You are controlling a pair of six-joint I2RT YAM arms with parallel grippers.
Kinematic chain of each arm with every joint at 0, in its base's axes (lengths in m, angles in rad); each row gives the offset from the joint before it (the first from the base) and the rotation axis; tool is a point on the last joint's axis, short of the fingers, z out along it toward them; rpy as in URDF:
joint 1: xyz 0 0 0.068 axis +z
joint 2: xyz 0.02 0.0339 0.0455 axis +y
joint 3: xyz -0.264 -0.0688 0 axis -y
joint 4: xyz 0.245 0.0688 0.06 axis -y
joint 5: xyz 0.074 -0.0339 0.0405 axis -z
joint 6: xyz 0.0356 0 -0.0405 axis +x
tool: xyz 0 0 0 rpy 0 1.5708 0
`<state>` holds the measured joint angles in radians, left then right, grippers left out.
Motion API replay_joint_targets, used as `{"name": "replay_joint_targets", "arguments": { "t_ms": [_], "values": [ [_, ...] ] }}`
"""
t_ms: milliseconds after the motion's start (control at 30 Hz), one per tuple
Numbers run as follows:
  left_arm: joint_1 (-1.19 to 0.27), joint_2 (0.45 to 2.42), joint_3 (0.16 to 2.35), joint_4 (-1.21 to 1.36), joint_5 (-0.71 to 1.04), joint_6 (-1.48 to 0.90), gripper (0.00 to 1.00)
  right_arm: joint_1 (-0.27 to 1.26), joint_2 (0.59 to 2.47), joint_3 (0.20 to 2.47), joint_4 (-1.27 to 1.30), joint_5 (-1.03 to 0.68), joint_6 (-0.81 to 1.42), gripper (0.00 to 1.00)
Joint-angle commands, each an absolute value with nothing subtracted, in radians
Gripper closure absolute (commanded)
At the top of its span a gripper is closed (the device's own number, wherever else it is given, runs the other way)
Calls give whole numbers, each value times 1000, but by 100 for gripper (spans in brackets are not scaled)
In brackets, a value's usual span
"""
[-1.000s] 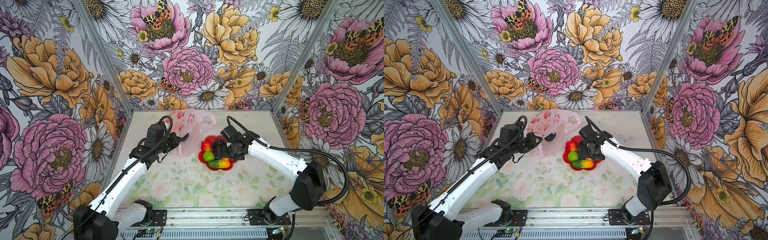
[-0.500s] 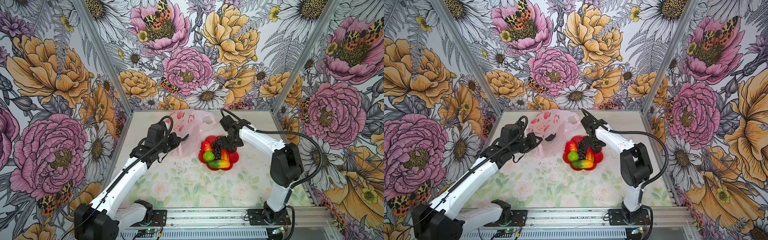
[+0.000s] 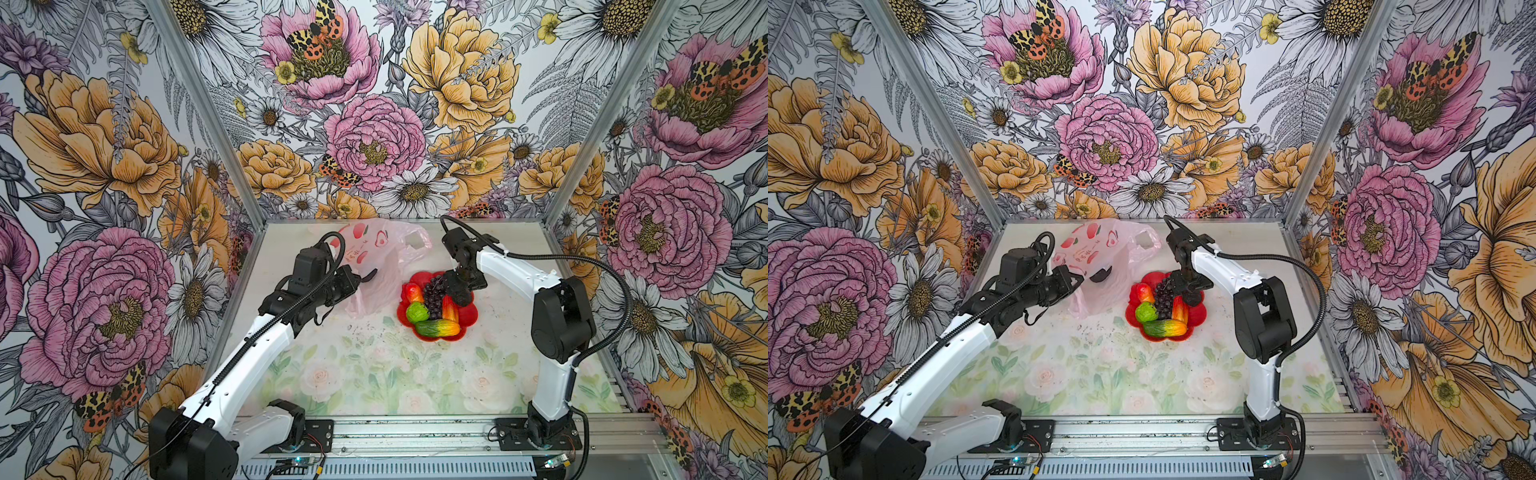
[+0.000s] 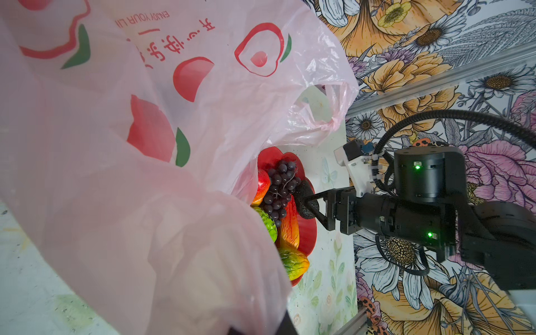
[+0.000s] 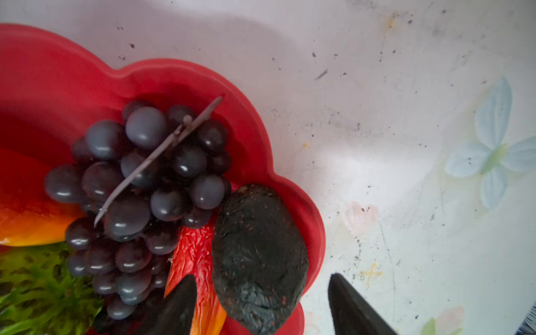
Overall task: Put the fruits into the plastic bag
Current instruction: 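Move the right gripper back over the plate to the second dark avocado, then grasp the second dark avocado with the right gripper and lift it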
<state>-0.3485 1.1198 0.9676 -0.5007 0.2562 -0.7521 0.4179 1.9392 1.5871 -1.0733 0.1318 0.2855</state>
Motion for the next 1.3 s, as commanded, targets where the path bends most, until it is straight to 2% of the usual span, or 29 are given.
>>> {"name": "replay_joint_targets", "arguments": {
  "t_ms": [0,133,367,533,833,1000,1133,1267],
  "values": [
    [-338,1136,997,-506,269,-732,100,410,1969,1593,-1078,157,258,29],
    [-342,1152,1012,-505,272,-733,100,407,1977,1596,-1068,134,262,32],
    [-339,1155,1016,-504,276,-744,100,405,1985,1576,-1036,103,279,46],
    [-336,1145,1008,-499,275,-759,100,405,1993,1570,-1029,97,285,39],
    [-337,1132,992,-493,275,-775,100,396,1988,1539,-1010,79,288,39],
    [-336,1129,985,-491,277,-777,100,393,1978,1537,-1001,69,301,48],
    [-334,1124,985,-488,276,-777,100,393,1927,1542,-997,82,312,59],
    [-335,1120,979,-484,278,-778,100,393,1857,1551,-1000,80,327,63]
  ]
}}
